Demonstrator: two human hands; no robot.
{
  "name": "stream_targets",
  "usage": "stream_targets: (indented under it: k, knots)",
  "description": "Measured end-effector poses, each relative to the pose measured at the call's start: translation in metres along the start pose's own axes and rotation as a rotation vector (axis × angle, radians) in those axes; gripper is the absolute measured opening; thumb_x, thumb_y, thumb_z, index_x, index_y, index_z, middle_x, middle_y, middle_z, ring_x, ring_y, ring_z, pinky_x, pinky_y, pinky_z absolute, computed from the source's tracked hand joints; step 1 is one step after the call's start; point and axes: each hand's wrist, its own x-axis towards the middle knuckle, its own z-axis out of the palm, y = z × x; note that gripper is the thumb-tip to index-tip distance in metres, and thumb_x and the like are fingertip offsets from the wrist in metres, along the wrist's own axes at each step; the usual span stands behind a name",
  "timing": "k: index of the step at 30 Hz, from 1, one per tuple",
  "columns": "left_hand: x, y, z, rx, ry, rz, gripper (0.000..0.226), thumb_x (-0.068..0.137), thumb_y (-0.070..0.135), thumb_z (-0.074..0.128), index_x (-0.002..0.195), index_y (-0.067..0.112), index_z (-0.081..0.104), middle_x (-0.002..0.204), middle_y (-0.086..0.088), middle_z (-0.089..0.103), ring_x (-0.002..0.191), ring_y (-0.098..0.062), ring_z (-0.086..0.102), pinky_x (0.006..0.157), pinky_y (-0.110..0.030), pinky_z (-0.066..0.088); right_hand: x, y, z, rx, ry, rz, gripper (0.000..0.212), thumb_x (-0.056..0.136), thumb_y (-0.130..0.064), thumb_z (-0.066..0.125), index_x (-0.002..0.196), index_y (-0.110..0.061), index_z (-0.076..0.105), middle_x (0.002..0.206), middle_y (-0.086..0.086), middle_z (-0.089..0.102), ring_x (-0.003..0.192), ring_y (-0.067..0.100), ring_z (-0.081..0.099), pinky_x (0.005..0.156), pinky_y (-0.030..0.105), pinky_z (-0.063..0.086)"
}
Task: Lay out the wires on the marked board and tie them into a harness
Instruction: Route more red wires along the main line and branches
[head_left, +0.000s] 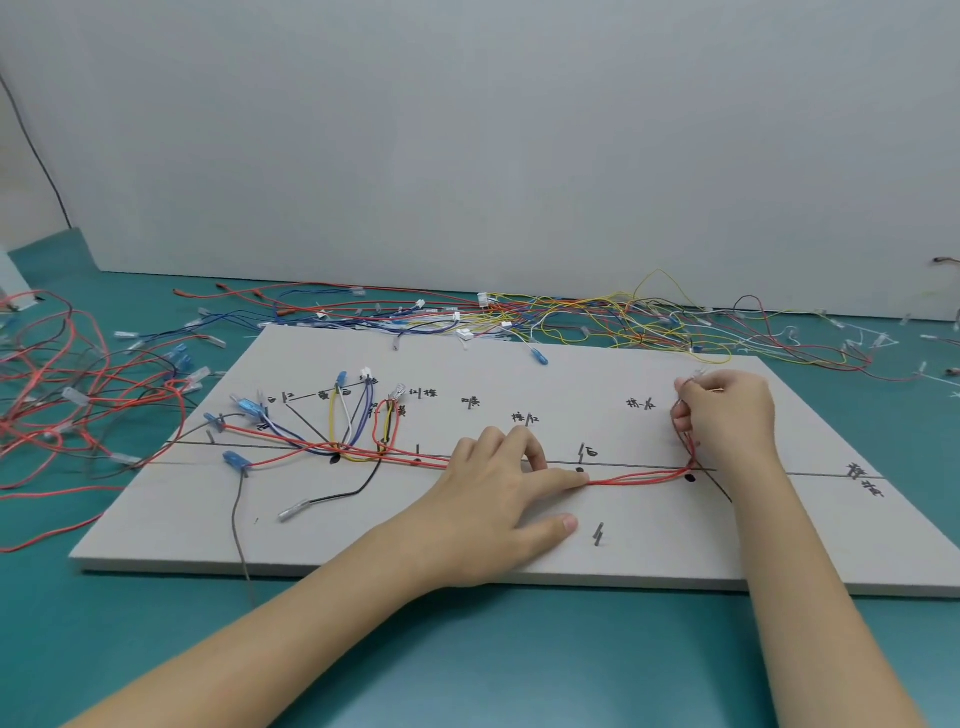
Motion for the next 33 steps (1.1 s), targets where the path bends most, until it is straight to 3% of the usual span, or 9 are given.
stream_targets:
  k: [5, 10, 16, 19, 20, 22, 26, 30, 33]
  knots:
    - [0.0, -0.001, 0.001, -0.003, 0.003, -0.002, 0.048, 0.095, 0.06, 0.035, 0.141, 0.048, 0.036, 0.11, 0.014, 0.03, 0.107, -0.011, 0.028, 0.097, -0.03, 0.023, 0.007, -0.01, 0.01, -0.11, -0.034, 0.039, 0.015, 0.08, -0.006, 0.061, 0.095, -0.006, 0.066, 0.069, 0.008, 0.069, 0.063, 0.024, 0.06, 0.075, 0.04, 0.053]
    - [0.0, 0.0, 0.001, -0.004, 0.008, -0.004, 0.048, 0.094, 0.06, 0.036, 0.141, 0.048, 0.035, 0.109, 0.014, 0.029, 0.107, -0.011, 0.028, 0.096, -0.03, 0.022, 0.009, -0.018, 0.017, -0.227, -0.049, 0.045, 0.015, 0.075, -0.003, 0.063, 0.087, -0.002, 0.071, 0.09, 0.005, 0.07, 0.081, 0.025, 0.055, 0.063, 0.026, 0.038]
    - [0.001, 0.0, 0.0, -0.004, 0.003, -0.006, 0.049, 0.094, 0.06, 0.036, 0.142, 0.048, 0.035, 0.11, 0.014, 0.029, 0.107, -0.011, 0.027, 0.096, -0.029, 0.021, 0.013, -0.027, 0.025, -0.364, -0.033, 0.084, 0.018, 0.077, -0.002, 0.058, 0.091, 0.004, 0.066, 0.087, 0.018, 0.066, 0.078, 0.033, 0.056, 0.06, 0.027, 0.036]
    - [0.0, 0.0, 0.0, -0.003, 0.006, -0.005, 0.049, 0.094, 0.059, 0.036, 0.142, 0.047, 0.035, 0.11, 0.014, 0.029, 0.106, -0.01, 0.027, 0.094, -0.028, 0.02, 0.012, -0.03, 0.029, -0.452, -0.032, 0.043, 0.004, 0.079, -0.001, 0.056, 0.077, 0.0, 0.053, 0.077, 0.015, 0.057, 0.074, 0.032, 0.051, 0.049, 0.024, 0.028]
    - [0.0, 0.0, 0.0, -0.003, 0.006, -0.005, 0.049, 0.095, 0.059, 0.036, 0.142, 0.047, 0.035, 0.11, 0.014, 0.029, 0.106, -0.01, 0.027, 0.093, -0.028, 0.02, 0.013, -0.029, 0.031, -0.47, -0.027, 0.035, 0.015, 0.079, 0.0, 0.056, 0.07, -0.004, 0.045, 0.073, 0.011, 0.052, 0.074, 0.032, 0.049, 0.048, 0.024, 0.026]
    - [0.0, 0.0, 0.0, -0.004, 0.003, -0.009, 0.049, 0.095, 0.059, 0.037, 0.142, 0.047, 0.035, 0.11, 0.014, 0.029, 0.106, -0.011, 0.027, 0.094, -0.028, 0.02, 0.013, -0.03, 0.033, -0.524, -0.03, 0.013, 0.027, 0.08, -0.001, 0.057, 0.066, -0.009, 0.036, 0.073, 0.01, 0.048, 0.075, 0.033, 0.047, 0.049, 0.026, 0.026]
    - [0.0, 0.001, 0.0, 0.001, 0.006, -0.013, 0.048, 0.094, 0.059, 0.038, 0.141, 0.048, 0.035, 0.106, 0.014, 0.027, 0.104, -0.012, 0.027, 0.094, -0.029, 0.022, 0.013, -0.032, 0.037, -0.621, -0.061, 0.013, 0.029, 0.084, -0.004, 0.058, 0.067, -0.011, 0.034, 0.088, 0.011, 0.049, 0.083, 0.032, 0.046, 0.068, 0.029, 0.036]
    - [0.0, 0.001, 0.0, -0.005, 0.007, -0.015, 0.048, 0.094, 0.059, 0.038, 0.141, 0.048, 0.035, 0.106, 0.013, 0.027, 0.104, -0.012, 0.027, 0.095, -0.03, 0.022, 0.005, -0.036, 0.04, -0.708, -0.094, 0.008, 0.006, 0.087, -0.006, 0.057, 0.091, -0.007, 0.052, 0.097, 0.012, 0.053, 0.101, 0.035, 0.057, 0.074, 0.03, 0.037]
    - [0.0, 0.001, 0.001, 0.001, 0.008, -0.013, 0.048, 0.094, 0.059, 0.037, 0.141, 0.048, 0.035, 0.106, 0.013, 0.027, 0.104, -0.012, 0.027, 0.095, -0.03, 0.022, -0.001, -0.031, 0.043, -0.789, -0.08, -0.02, 0.02, 0.089, -0.007, 0.054, 0.108, -0.006, 0.059, 0.113, 0.014, 0.061, 0.107, 0.035, 0.058, 0.076, 0.032, 0.039]
